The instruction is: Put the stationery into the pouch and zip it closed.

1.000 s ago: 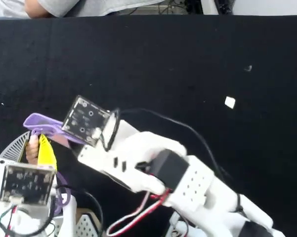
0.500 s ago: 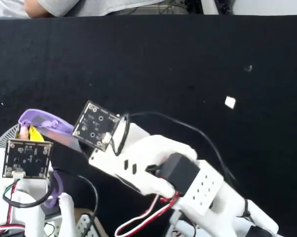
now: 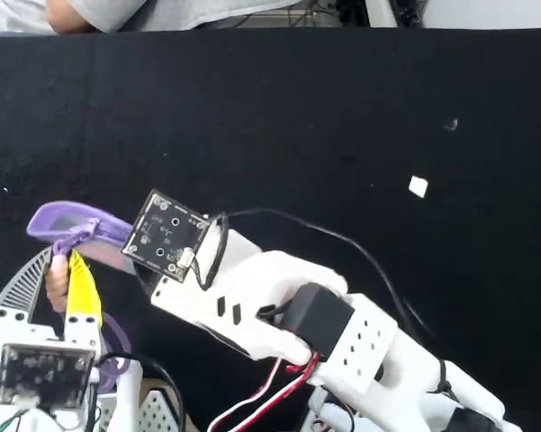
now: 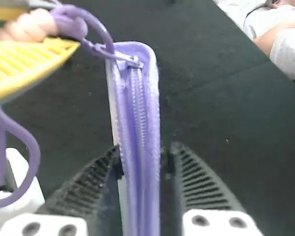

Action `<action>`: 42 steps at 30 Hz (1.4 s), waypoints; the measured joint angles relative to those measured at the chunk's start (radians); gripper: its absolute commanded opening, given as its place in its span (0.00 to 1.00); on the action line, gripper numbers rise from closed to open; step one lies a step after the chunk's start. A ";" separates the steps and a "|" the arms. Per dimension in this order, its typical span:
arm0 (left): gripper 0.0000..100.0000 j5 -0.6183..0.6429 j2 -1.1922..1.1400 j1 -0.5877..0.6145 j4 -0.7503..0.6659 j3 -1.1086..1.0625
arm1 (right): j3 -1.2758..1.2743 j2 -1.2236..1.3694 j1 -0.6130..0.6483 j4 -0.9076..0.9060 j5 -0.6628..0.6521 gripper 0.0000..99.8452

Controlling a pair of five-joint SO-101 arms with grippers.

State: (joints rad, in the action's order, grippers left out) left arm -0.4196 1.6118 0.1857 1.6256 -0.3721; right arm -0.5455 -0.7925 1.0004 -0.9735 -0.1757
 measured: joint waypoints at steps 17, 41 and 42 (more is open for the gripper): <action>0.03 0.107 -0.491 -0.026 0.130 0.542 | 0.141 0.084 0.008 -0.002 -0.023 0.01; 0.03 0.049 -0.640 0.032 0.135 0.476 | -0.097 -0.169 -0.057 -0.115 -0.147 0.01; 0.03 0.049 -0.640 0.040 0.135 0.459 | -0.100 -0.167 -0.057 -0.118 -0.147 0.01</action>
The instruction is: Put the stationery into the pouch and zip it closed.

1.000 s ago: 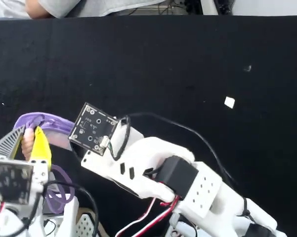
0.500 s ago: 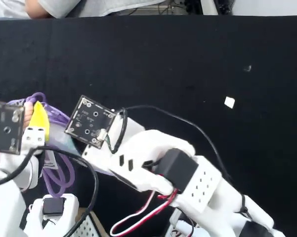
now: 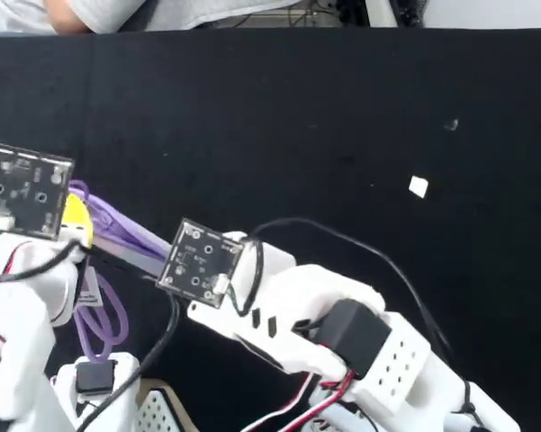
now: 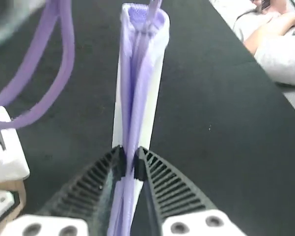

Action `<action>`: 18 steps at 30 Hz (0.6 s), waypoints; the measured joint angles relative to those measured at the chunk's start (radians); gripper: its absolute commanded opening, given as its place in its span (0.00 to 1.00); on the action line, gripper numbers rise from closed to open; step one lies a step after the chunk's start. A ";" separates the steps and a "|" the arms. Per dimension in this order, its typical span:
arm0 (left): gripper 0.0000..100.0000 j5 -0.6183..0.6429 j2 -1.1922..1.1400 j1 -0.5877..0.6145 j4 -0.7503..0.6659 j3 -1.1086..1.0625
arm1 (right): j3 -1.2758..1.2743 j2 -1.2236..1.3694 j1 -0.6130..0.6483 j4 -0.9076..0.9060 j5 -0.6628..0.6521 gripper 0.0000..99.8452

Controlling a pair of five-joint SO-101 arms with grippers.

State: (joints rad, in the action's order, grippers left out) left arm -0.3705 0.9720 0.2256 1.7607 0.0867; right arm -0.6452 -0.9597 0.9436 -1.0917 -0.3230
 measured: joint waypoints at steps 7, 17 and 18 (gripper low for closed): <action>0.03 -0.003 -0.002 -0.005 0.000 -0.008 | 0.002 0.008 -0.002 -0.005 0.003 0.02; 0.03 0.043 0.035 -0.198 -0.002 0.002 | 0.092 0.006 0.041 -0.012 0.015 0.17; 0.03 0.043 0.038 -0.212 -0.002 0.002 | 0.097 0.006 0.044 -0.012 0.015 0.17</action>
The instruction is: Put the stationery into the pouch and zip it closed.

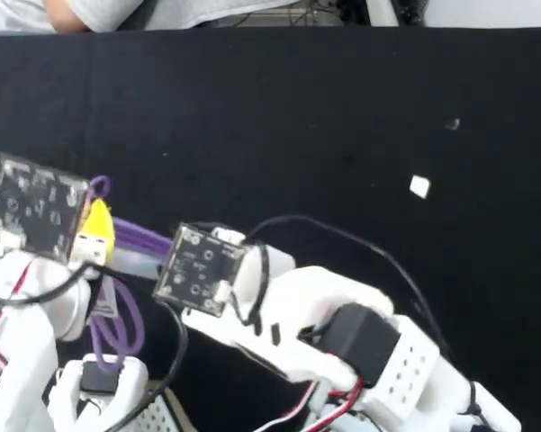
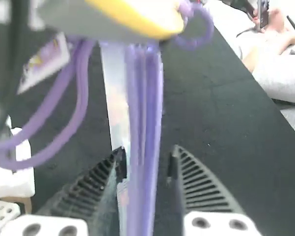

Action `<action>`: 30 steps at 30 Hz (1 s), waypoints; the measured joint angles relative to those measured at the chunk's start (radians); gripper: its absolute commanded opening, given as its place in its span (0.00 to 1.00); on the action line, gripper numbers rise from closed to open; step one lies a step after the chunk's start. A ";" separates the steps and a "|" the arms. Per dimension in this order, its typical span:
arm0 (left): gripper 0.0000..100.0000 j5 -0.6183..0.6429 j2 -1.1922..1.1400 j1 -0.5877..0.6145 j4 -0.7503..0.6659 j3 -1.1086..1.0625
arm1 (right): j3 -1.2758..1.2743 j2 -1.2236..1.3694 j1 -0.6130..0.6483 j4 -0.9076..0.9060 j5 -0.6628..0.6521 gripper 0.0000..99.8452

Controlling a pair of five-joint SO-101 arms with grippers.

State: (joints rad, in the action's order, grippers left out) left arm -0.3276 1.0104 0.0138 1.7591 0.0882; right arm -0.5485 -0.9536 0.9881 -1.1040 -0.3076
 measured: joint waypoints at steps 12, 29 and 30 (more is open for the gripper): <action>0.03 0.086 0.003 -0.031 0.000 0.011 | 0.011 0.000 0.101 0.054 0.034 0.18; 0.03 0.094 0.005 -0.031 0.000 0.012 | -0.003 0.133 0.149 0.285 0.075 0.17; 0.03 0.094 0.003 -0.029 0.000 0.015 | -0.003 0.143 0.149 0.296 0.075 0.17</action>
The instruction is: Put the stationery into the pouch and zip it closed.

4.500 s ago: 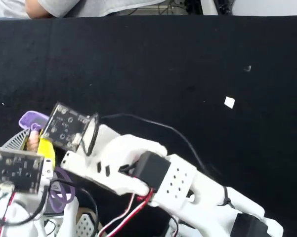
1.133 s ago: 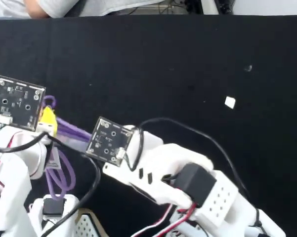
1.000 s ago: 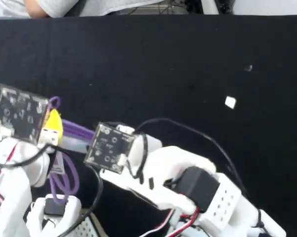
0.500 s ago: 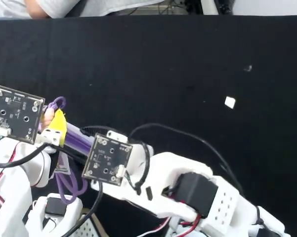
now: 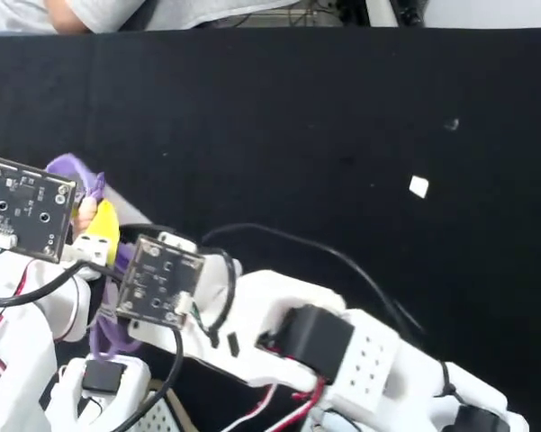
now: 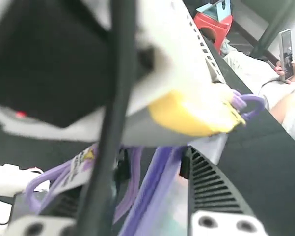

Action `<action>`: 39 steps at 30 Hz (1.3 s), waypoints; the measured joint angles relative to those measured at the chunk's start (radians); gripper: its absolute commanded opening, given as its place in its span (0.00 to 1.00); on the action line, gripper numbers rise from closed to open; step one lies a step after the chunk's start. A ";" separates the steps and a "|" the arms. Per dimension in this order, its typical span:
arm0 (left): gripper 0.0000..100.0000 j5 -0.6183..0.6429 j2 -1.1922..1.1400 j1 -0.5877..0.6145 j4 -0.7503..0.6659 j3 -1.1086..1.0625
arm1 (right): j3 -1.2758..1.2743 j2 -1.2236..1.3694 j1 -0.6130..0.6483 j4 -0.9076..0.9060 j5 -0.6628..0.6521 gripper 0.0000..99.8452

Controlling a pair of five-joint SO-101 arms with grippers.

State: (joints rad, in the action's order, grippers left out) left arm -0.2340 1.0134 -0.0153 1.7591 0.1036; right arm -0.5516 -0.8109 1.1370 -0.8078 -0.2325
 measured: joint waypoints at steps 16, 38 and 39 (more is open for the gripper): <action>0.03 0.008 0.002 -0.002 0.000 0.087 | 0.089 0.014 -0.092 -0.135 0.032 0.18; 0.03 0.098 -0.428 -0.107 0.000 0.592 | 0.425 -0.264 -0.388 -0.623 0.034 0.18; 0.03 0.098 -0.436 -0.132 0.000 0.615 | 0.436 -0.264 -0.394 -0.635 0.034 0.18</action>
State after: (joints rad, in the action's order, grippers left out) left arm -0.1358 0.5777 -0.1473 1.7591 0.7188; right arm -0.1158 -1.0748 0.7426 -1.4431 -0.1987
